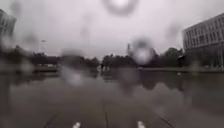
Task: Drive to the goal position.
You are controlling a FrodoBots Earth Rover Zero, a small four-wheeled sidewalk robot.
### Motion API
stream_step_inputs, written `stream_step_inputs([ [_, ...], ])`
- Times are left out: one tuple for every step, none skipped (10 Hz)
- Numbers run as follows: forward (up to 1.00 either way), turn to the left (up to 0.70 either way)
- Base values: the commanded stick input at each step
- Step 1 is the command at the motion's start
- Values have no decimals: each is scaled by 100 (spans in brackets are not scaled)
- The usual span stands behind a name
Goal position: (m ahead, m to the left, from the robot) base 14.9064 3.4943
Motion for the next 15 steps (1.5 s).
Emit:
stream_step_inputs([
  [69, 1],
  [69, 1],
  [69, 1],
  [69, 1],
  [61, 1],
  [4, 1],
  [0, 0],
  [0, 0],
  [0, 0],
  [0, 0],
  [0, 0],
  [0, 0],
  [0, 0],
  [0, 0],
  [0, 0],
])
